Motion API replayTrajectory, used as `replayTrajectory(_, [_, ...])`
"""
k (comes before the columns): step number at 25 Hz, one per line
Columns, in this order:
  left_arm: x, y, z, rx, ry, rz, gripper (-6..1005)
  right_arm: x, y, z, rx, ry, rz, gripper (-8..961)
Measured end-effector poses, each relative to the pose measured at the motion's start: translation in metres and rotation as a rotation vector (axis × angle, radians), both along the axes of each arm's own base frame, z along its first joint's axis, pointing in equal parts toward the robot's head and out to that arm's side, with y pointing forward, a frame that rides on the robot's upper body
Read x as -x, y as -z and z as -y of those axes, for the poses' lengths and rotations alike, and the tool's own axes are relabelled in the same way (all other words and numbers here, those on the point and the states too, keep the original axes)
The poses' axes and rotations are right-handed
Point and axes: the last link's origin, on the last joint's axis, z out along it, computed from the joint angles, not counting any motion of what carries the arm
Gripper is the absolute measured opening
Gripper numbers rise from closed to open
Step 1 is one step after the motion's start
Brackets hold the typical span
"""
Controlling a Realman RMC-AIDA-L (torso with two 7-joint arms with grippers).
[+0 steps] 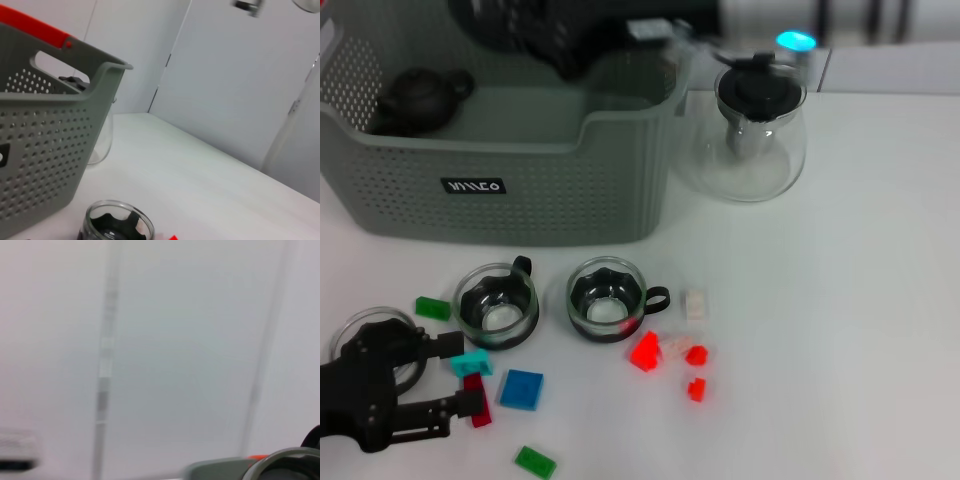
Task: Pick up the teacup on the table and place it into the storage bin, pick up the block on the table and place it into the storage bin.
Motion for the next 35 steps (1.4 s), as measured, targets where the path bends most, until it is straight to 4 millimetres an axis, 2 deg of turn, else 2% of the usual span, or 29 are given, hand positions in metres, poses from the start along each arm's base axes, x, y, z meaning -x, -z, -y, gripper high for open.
replayTrajectory(6, [0.0,0.002,-0.003,-0.003,-0.011,0.0,808,0.033,0.046,-0.048,-0.111,0.17,0.107,59])
replayTrajectory(9, [0.0,0.004,-0.003,-0.001,-0.014,0.008,808,0.034,0.062,-0.076,-0.156,0.306,0.177,59])
replayTrajectory(12, [0.0,0.004,-0.003,0.0,-0.016,0.011,808,0.031,0.068,-0.091,-0.214,0.379,0.209,59])
replayTrajectory(16, [-0.002,0.004,-0.005,0.007,-0.026,0.019,808,0.025,0.073,-0.095,-0.236,0.424,0.223,58])
replayTrajectory(29, [-0.003,0.005,-0.005,0.02,-0.026,0.024,807,-0.023,0.078,-0.094,-0.223,0.517,0.297,60])
replayTrajectory(35, [-0.003,0.005,-0.005,0.02,-0.026,0.025,806,-0.027,0.083,-0.088,-0.196,0.491,0.337,61])
